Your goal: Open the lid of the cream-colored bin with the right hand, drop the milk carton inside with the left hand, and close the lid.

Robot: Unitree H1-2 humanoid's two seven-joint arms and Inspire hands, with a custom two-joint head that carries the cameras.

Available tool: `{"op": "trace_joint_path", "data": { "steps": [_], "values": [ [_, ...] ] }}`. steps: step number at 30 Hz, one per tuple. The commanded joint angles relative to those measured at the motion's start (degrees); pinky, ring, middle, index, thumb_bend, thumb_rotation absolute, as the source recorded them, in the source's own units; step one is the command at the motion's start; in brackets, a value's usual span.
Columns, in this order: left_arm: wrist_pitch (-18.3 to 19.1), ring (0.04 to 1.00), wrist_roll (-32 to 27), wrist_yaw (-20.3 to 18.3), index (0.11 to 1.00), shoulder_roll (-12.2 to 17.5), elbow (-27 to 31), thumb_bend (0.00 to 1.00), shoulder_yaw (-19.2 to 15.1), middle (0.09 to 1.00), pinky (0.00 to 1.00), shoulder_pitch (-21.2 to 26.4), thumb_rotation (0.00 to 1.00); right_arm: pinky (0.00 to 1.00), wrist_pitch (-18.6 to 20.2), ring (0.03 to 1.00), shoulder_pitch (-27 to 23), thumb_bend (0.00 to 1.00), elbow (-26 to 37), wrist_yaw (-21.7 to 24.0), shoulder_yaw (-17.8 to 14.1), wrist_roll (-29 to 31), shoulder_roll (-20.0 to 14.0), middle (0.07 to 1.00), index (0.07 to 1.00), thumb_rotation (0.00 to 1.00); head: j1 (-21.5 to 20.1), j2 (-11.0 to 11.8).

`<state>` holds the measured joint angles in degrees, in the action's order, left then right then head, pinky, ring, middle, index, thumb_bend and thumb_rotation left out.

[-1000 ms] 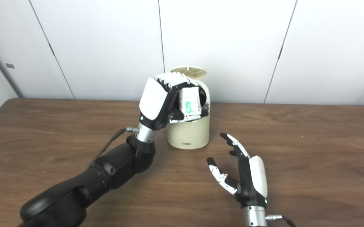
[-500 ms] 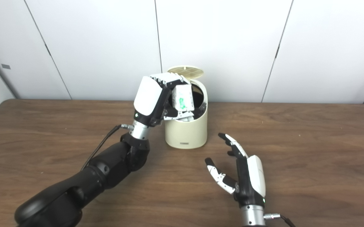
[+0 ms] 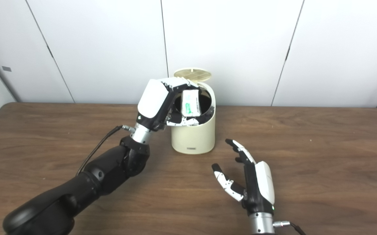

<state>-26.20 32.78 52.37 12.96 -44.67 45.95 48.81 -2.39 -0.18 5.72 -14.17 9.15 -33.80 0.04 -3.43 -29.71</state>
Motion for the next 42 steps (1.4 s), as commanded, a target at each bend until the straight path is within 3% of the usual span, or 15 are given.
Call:
{"op": "trace_joint_path", "data": {
  "steps": [1, 6, 24, 27, 28, 32, 34, 42],
  "values": [
    [-0.7, 0.568, -0.7, 0.8, 0.616, 0.6, 1.6, 1.00, 0.1, 0.603, 0.48, 2.2, 0.32, 0.71, -0.2, 0.829, 0.3, 0.19, 0.7, -0.1, 0.2, -0.2, 0.2, 0.841, 0.819, 0.39, -0.1, 0.0],
    [-0.7, 0.589, -1.0, 0.7, 0.631, 0.7, 1.8, 1.00, 0.1, 0.621, 0.50, 2.1, 0.32, 0.72, -0.2, 0.830, 0.3, 0.20, 0.9, 0.1, 0.2, 0.0, 0.1, 0.845, 0.820, 0.34, 0.1, -0.2],
    [-0.7, 0.587, -3.0, -0.6, 0.628, 1.3, 3.4, 1.00, -0.2, 0.619, 0.49, 1.3, 0.30, 0.72, -0.3, 0.831, 0.2, 0.20, 0.5, -0.2, 0.4, -0.1, 0.3, 0.844, 0.817, 0.37, 0.1, -0.3],
    [-0.7, 0.575, -4.1, 0.9, 0.614, 2.4, 8.1, 0.95, -1.2, 0.612, 0.47, -1.0, 0.37, 0.72, -0.4, 0.828, 0.1, 0.20, 0.5, -0.5, 0.2, 0.0, 0.5, 0.841, 0.813, 0.37, 0.1, -0.3],
    [-0.7, 0.563, -4.7, 1.7, 0.610, 3.0, 10.8, 0.85, -1.8, 0.603, 0.46, -2.1, 0.50, 0.72, -0.4, 0.827, 0.0, 0.20, 0.5, -0.5, 0.0, 0.2, 0.5, 0.840, 0.810, 0.36, 0.2, -0.6],
    [-0.7, 0.560, -6.9, 2.3, 0.612, 5.7, 22.3, 0.69, -4.7, 0.592, 0.48, -6.8, 0.71, 0.72, -0.7, 0.825, -0.4, 0.20, 0.1, -0.5, -0.1, 0.2, 0.2, 0.840, 0.811, 0.34, 0.6, -0.2],
    [-0.7, 0.571, -8.6, 1.4, 0.622, 7.0, 27.3, 0.64, -6.1, 0.594, 0.50, -9.0, 0.72, 0.71, -1.0, 0.824, -0.7, 0.20, -0.4, -0.6, -0.3, 0.4, -0.1, 0.838, 0.810, 0.35, 0.6, -0.1],
    [-0.7, 0.576, -12.4, -6.6, 0.640, 10.9, 43.9, 0.57, -15.0, 0.597, 0.52, -21.2, 0.66, 0.71, -3.0, 0.826, -1.7, 0.20, -3.0, -1.4, -1.1, 2.0, -1.6, 0.838, 0.811, 0.38, -0.3, 1.0]
  ]
}}
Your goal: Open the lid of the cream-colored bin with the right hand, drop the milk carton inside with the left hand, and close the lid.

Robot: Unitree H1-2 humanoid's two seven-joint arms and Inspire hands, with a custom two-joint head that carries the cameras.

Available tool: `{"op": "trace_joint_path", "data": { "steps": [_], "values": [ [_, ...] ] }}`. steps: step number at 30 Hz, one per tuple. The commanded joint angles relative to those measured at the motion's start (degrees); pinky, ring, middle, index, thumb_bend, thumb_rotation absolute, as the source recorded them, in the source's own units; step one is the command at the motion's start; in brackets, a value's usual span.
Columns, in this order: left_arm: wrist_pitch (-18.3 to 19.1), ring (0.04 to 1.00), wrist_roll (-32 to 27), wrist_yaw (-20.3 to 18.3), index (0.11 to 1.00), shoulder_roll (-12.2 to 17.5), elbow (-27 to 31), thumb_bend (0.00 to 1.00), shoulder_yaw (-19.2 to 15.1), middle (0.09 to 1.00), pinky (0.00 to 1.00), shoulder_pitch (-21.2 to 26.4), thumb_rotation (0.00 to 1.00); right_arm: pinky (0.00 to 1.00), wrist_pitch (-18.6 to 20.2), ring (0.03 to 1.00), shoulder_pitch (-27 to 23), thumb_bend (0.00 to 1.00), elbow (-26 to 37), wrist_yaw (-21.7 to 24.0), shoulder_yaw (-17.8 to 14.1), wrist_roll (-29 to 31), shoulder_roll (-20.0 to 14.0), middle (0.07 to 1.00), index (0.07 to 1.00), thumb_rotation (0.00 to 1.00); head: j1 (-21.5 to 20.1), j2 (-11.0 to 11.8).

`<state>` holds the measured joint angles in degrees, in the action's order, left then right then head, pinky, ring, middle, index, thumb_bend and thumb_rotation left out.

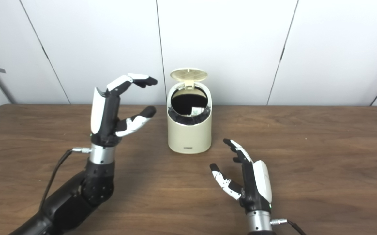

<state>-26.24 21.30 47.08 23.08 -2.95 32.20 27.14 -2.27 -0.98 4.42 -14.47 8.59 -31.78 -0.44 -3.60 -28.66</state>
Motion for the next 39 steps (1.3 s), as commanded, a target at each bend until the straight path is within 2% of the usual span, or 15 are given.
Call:
{"op": "trace_joint_path", "data": {
  "steps": [1, 3, 6, 8, 9, 10, 11, 13, 14, 16, 18, 22, 27, 32, 39],
  "values": [
    [-0.7, 0.576, -2.2, -2.6, 0.641, 1.0, 3.4, 0.57, -2.6, 0.597, 0.52, -0.9, 0.63, 0.70, -3.7, 0.826, -1.0, 0.20, -1.6, -1.4, -0.7, 0.1, -1.4, 0.840, 0.814, 0.38, 0.0, 0.2],
    [-0.7, 0.575, -5.2, -5.8, 0.635, 0.9, 5.6, 0.56, -5.4, 0.600, 0.51, -3.3, 0.60, 0.71, -4.5, 0.828, -1.3, 0.23, -0.7, -2.2, -1.1, 0.3, -1.5, 0.845, 0.826, 0.46, 0.1, 0.2],
    [-0.7, 0.594, -11.1, -13.2, 0.659, 0.7, 7.5, 0.50, -9.3, 0.627, 0.54, -6.7, 0.67, 0.74, -4.0, 0.838, -2.7, 0.26, 3.9, -2.2, -1.7, -1.1, -2.0, 0.852, 0.833, 0.62, 0.3, 0.4],
    [0.1, 0.681, -15.9, -19.4, 0.733, 0.2, 8.2, 0.50, -11.0, 0.715, 0.62, -8.8, 0.76, 0.76, -3.8, 0.856, -4.0, 0.26, 6.4, -1.3, -1.9, -2.0, -2.9, 0.863, 0.841, 0.62, 0.2, 0.5],
    [1.5, 0.760, -18.8, -23.1, 0.802, 0.5, 8.8, 0.54, -11.5, 0.792, 0.69, -10.4, 0.78, 0.79, -3.8, 0.886, -5.3, 0.32, 7.5, -0.3, -1.9, -2.5, -4.2, 0.894, 0.875, 0.71, 0.1, 0.4],
    [3.2, 0.760, -21.7, -26.2, 0.802, 0.5, 9.5, 0.54, -12.0, 0.792, 0.69, -12.0, 0.78, 0.79, -3.9, 0.886, -6.6, 0.32, 8.2, 0.8, -2.0, -3.0, -5.7, 0.894, 0.875, 0.71, 0.0, 0.4],
    [4.5, 0.820, -23.5, -28.7, 0.850, 0.2, 10.1, 0.59, -12.7, 0.850, 0.75, -13.1, 0.79, 0.83, -4.0, 0.917, -7.5, 0.41, 8.6, 1.5, -2.0, -3.2, -6.8, 0.928, 0.914, 0.79, 0.1, 0.4],
    [7.5, 0.858, -27.5, -32.6, 0.880, -1.0, 11.1, 0.63, -14.5, 0.886, 0.79, -15.1, 0.80, 0.85, -3.5, 0.942, -9.6, 0.50, 9.2, 3.4, -2.1, -3.7, -9.0, 0.956, 0.945, 0.86, -0.1, 0.7],
    [9.2, 0.887, -29.3, -34.0, 0.908, -2.0, 11.6, 0.64, -15.5, 0.913, 0.83, -16.1, 0.82, 0.88, -2.6, 0.964, -11.2, 0.62, 10.2, 5.0, -2.0, -4.6, -10.3, 0.982, 0.978, 0.92, -0.1, 0.7],
    [12.0, 0.914, -31.4, -36.4, 0.938, -3.8, 12.2, 0.65, -17.5, 0.937, 0.86, -17.7, 0.86, 0.90, -0.7, 0.990, -14.2, 0.72, 12.4, 7.4, -1.9, -7.0, -11.8, 0.996, 0.995, 0.98, -0.2, 0.7],
    [13.8, 0.933, -32.7, -38.9, 0.961, -5.4, 12.2, 0.66, -19.2, 0.956, 0.88, -18.6, 0.91, 0.91, 1.5, 0.998, -17.0, 0.76, 15.4, 9.8, -1.9, -9.3, -12.2, 1.000, 0.999, 1.00, -0.4, 0.6],
    [17.5, 0.953, -35.9, -44.0, 0.992, -7.2, 11.9, 0.70, -22.2, 0.978, 0.91, -19.2, 0.90, 0.95, 7.4, 1.000, -22.4, 0.76, 20.4, 16.3, -1.8, -12.4, -11.9, 1.000, 0.997, 0.98, -0.4, 0.5],
    [22.0, 0.967, -34.9, -47.7, 0.995, -8.4, 12.4, 0.76, -24.6, 0.980, 0.94, -18.9, 0.90, 0.93, 11.7, 1.000, -28.4, 0.75, 21.0, 23.5, -0.6, -16.1, -12.3, 1.000, 0.977, 0.95, -0.4, 1.0],
    [23.5, 0.978, -33.7, -49.9, 0.982, -9.5, 11.9, 0.79, -26.1, 0.977, 0.95, -18.7, 0.88, 0.91, 13.5, 1.000, -32.3, 0.75, 19.4, 27.3, 0.4, -18.7, -12.6, 1.000, 0.964, 0.91, -0.4, 1.1],
    [23.4, 0.954, -32.5, -51.6, 0.964, -11.2, 11.5, 0.76, -28.6, 0.960, 0.92, -18.4, 0.84, 1.00, 13.8, 1.000, -38.3, 0.77, 14.9, 32.1, 2.4, -21.6, -13.8, 0.991, 0.975, 0.95, -0.2, 1.3]
  ]
}}
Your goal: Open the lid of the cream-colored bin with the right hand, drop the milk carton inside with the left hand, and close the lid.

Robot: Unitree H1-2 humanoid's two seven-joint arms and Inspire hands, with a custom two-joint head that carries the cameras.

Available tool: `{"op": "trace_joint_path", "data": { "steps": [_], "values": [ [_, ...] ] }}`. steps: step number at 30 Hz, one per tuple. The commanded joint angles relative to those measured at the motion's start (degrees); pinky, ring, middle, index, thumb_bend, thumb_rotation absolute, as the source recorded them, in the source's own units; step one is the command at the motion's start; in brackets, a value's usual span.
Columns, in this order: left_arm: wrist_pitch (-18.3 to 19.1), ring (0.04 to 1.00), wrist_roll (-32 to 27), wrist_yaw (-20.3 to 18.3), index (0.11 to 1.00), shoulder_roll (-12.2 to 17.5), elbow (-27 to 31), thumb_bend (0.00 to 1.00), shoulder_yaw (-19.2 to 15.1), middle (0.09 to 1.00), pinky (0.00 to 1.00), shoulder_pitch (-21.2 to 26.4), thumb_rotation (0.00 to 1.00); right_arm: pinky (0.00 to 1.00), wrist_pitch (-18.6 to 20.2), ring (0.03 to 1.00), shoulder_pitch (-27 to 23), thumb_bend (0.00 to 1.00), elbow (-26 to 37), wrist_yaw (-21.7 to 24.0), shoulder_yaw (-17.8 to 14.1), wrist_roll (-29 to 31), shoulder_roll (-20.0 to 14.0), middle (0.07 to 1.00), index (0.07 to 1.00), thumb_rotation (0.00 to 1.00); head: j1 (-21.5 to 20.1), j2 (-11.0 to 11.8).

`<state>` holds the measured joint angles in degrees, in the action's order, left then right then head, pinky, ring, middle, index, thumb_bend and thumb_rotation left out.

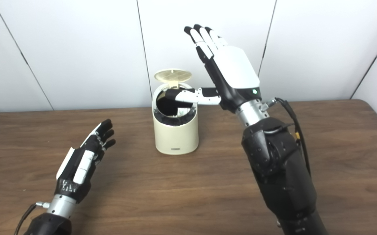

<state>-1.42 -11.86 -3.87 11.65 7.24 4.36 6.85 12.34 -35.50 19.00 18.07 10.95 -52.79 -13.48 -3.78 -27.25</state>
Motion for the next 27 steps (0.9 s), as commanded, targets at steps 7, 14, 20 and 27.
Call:
{"op": "trace_joint_path", "data": {
  "steps": [7, 14, 20, 27],
  "values": [
    [-1.3, 0.958, 1.4, -1.6, 0.966, -0.9, 1.1, 0.76, -2.6, 0.960, 0.95, 1.9, 0.84, 1.00, 0.7, 0.999, -8.8, 0.84, -4.5, 2.5, 1.5, -0.7, -1.1, 0.898, 0.895, 0.97, 0.3, 0.1],
    [-1.3, 0.963, 1.8, -2.6, 0.957, -1.2, 1.0, 0.76, -3.4, 0.954, 0.96, 1.9, 0.84, 0.97, 2.3, 0.922, -10.3, 0.82, -9.9, 3.6, 3.2, -2.8, -1.0, 0.817, 0.809, 0.90, 0.4, 0.1],
    [-0.4, 0.963, 1.5, -2.7, 0.954, -1.7, 1.6, 0.76, -3.7, 0.950, 0.95, 1.8, 0.83, 0.94, 2.4, 0.914, -9.6, 0.78, -11.4, 3.5, 3.5, -2.0, -1.5, 0.816, 0.796, 0.88, 0.6, 0.0],
    [0.3, 0.961, 1.4, -2.8, 0.950, -2.4, 2.1, 0.77, -3.9, 0.943, 0.94, 1.9, 0.84, 0.91, 1.5, 0.902, -7.1, 0.78, -10.8, 2.7, 4.2, -1.8, -2.1, 0.798, 0.789, 0.91, 0.6, 0.2]
  ]
}}
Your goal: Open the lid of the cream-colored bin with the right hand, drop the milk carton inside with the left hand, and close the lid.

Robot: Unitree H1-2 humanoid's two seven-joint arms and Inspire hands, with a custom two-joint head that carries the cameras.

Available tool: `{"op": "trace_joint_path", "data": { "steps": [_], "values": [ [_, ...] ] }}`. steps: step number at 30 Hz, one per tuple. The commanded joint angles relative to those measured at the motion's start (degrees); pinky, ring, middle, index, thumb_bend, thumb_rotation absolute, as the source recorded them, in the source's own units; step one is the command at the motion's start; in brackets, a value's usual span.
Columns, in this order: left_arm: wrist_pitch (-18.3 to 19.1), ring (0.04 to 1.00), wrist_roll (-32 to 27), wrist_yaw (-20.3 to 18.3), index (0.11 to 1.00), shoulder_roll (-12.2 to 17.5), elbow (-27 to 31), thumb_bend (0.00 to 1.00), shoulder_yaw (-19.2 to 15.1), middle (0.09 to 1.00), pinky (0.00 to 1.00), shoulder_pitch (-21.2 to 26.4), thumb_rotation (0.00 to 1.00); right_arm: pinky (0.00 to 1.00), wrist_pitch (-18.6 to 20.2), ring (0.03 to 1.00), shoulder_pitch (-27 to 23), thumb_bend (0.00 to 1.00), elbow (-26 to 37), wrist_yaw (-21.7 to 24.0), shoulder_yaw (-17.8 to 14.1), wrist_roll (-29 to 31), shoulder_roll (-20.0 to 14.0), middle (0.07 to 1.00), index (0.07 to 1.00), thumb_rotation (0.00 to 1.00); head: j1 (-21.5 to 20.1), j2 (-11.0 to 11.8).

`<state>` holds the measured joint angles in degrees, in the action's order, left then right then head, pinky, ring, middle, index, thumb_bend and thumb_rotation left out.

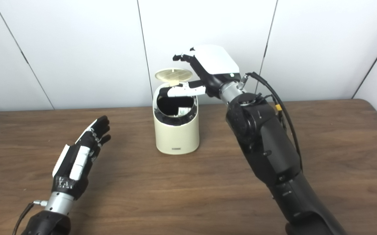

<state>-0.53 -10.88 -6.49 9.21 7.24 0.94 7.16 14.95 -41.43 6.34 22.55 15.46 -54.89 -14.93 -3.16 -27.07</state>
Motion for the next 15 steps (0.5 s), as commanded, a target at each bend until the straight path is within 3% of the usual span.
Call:
{"op": "trace_joint_path", "data": {
  "steps": [1, 15],
  "values": [
    [-0.6, 0.962, 0.5, -0.2, 0.950, 0.0, 2.0, 0.77, -0.6, 0.941, 0.94, 1.6, 0.84, 0.92, -1.2, 0.904, -0.6, 0.78, 1.8, -2.0, -0.3, 0.6, -0.6, 0.796, 0.785, 0.92, -0.1, 0.1],
    [-1.1, 0.965, 0.7, -0.9, 0.952, -0.6, 1.5, 0.77, -1.2, 0.940, 0.93, 2.0, 0.83, 0.93, -0.5, 0.907, 6.9, 0.77, 7.4, -2.3, -0.3, 1.6, 0.4, 0.790, 0.785, 0.89, -0.1, 0.0]
  ]
}}
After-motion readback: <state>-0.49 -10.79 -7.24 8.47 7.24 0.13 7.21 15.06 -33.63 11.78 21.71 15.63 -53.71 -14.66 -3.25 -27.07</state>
